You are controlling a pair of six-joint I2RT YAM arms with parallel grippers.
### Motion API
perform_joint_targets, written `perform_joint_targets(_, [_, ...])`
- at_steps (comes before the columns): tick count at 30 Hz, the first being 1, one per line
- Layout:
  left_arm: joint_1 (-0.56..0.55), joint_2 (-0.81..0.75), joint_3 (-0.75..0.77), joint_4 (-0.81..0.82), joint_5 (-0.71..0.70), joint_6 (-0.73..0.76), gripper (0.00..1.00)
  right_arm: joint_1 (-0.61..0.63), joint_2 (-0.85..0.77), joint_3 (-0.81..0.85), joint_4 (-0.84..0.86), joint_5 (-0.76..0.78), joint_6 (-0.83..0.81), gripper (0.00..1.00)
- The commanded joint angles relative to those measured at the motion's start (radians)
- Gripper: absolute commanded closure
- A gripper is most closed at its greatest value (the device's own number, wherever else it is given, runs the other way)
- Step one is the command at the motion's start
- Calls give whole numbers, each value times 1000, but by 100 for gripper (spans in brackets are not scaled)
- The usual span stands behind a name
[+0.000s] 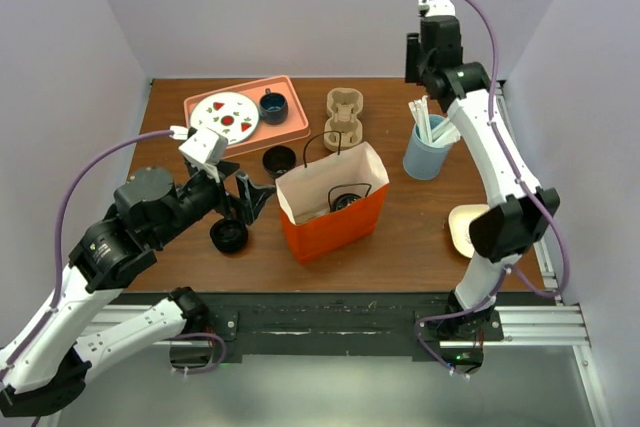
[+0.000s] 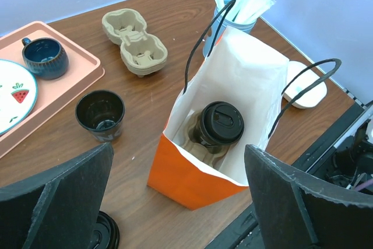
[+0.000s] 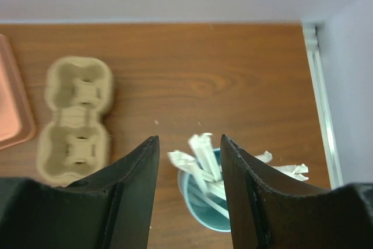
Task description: Pack the takeout coffee
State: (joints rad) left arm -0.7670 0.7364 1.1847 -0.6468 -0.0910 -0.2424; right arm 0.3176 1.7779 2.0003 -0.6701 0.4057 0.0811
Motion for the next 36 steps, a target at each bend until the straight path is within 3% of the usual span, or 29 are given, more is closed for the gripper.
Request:
perform_joint_targets(1, [-3, -14, 27, 1, 16, 6, 0, -74, 37, 48, -132, -131, 120, 51])
perform_joint_targets(7, [-3, 12, 33, -4, 8, -3, 0, -144, 97, 34, -94, -179, 148, 54])
perform_joint_targets(26, [-3, 44, 61, -27, -24, 8, 0, -152, 202, 35, -62, -186, 166, 58])
perform_joint_targets(31, [-3, 49, 64, -30, -33, 8, 0, -152, 206, 34, -59, -159, 161, 78])
perform_joint_targets(36, [-3, 52, 62, -33, -39, 8, 0, -153, 193, 31, -52, -130, 151, 82])
